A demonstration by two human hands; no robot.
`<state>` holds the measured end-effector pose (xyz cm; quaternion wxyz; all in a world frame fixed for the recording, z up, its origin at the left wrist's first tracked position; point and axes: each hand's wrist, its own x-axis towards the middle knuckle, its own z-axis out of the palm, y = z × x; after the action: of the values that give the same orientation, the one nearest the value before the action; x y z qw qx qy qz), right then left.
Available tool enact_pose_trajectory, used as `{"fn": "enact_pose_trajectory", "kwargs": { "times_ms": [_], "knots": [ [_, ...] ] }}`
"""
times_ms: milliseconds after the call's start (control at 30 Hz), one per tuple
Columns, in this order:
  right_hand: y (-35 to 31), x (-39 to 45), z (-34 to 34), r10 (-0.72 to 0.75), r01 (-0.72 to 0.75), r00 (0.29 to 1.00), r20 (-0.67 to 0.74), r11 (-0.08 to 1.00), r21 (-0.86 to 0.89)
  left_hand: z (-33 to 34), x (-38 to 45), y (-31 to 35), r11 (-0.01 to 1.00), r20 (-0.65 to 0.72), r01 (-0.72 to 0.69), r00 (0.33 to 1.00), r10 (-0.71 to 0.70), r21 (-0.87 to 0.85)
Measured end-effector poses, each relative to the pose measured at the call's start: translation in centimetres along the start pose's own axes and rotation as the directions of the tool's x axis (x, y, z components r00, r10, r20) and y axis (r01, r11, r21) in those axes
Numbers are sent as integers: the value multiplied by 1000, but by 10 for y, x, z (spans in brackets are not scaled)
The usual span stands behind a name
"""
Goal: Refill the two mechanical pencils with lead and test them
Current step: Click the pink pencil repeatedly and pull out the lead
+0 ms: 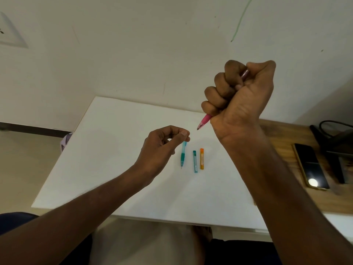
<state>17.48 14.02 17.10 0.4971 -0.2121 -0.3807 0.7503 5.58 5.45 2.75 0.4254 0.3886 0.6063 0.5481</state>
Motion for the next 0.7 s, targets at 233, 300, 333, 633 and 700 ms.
{"fn": "enact_pose_trajectory", "kwargs": {
  "times_ms": [233, 300, 333, 633, 700],
  "knots": [
    [0, 3, -4, 64, -68, 996, 69, 997, 43, -2, -1, 2, 1000, -6, -1, 1000, 1, -17],
    [0, 3, -4, 73, -79, 992, 107, 995, 54, -2, -1, 2, 1000, -2, -5, 1000, 5, -16],
    [1, 2, -3, 78, -84, 991, 112, 995, 57, -2, 0, 2, 1000, -1, -3, 1000, 3, -15],
    [4, 3, 2, 54, -54, 998, -17, 998, 18, 0, 0, 1, 1000, 5, 0, 1000, 0, -10],
    [4, 3, 1, 39, -37, 998, -48, 999, 29, 0, 0, 2, 1000, 3, 3, 1000, -3, -19]
  ]
}}
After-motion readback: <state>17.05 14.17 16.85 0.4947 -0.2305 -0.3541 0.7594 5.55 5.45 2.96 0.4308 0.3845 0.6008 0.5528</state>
